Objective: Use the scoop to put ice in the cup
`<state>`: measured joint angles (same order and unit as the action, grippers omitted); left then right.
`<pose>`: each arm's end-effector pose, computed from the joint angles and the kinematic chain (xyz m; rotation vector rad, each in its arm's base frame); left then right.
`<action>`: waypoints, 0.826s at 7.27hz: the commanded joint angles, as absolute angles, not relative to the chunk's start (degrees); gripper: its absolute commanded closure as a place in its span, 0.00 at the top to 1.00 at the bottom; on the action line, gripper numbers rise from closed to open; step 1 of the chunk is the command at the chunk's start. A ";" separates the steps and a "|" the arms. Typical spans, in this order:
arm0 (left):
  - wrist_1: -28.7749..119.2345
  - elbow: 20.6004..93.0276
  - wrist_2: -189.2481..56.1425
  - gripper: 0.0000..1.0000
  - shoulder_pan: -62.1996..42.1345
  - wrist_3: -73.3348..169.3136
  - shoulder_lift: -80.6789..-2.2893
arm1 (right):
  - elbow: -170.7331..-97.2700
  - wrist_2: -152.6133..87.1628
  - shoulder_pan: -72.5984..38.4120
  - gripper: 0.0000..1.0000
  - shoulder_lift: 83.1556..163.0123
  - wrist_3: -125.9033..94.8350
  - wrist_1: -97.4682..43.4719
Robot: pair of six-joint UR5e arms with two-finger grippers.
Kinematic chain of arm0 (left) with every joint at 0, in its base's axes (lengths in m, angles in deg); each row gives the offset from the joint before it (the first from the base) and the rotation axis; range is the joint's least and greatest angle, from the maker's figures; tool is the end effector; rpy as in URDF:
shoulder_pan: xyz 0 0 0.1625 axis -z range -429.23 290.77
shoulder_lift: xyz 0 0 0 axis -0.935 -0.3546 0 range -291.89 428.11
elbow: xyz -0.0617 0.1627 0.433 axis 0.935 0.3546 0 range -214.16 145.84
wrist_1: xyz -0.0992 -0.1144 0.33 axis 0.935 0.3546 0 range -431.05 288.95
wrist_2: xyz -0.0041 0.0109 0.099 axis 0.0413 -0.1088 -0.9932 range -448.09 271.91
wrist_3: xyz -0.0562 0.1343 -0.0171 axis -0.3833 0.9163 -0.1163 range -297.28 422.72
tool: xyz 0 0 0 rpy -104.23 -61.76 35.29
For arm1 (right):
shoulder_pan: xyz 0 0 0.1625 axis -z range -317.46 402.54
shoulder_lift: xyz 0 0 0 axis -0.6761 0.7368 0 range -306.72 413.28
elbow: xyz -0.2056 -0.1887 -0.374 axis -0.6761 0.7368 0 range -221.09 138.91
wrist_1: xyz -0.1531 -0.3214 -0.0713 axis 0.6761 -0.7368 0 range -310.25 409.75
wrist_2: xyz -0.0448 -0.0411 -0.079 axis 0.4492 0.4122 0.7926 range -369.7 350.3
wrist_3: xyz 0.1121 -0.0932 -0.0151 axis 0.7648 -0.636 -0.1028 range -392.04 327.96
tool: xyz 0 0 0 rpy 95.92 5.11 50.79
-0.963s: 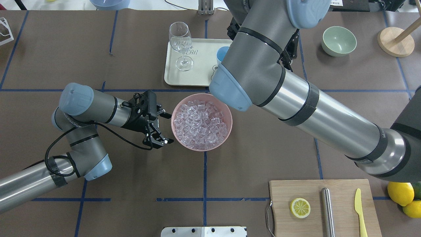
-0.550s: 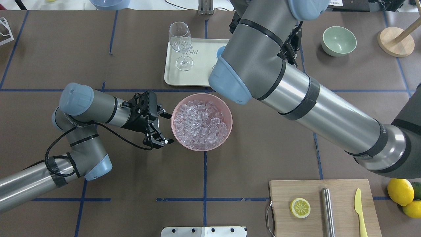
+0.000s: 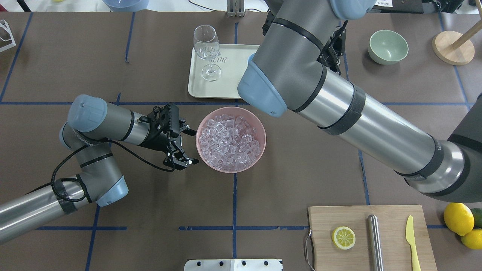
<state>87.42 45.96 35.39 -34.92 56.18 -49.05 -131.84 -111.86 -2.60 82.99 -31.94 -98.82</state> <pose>0.5196 -0.4181 0.3871 1.0592 1.2212 1.1095 -0.4032 -0.5504 0.2372 -0.0426 -0.2179 -0.7828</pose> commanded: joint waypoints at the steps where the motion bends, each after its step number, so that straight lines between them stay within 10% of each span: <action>1: 87.42 46.00 35.40 1.00 -34.95 56.22 -49.05 | -132.15 -112.01 -2.72 0.00 82.98 -32.03 -98.79; 6: 87.42 46.00 35.40 1.00 -34.95 56.22 -48.78 | -143.34 -122.54 -7.99 0.00 91.47 -23.48 -98.26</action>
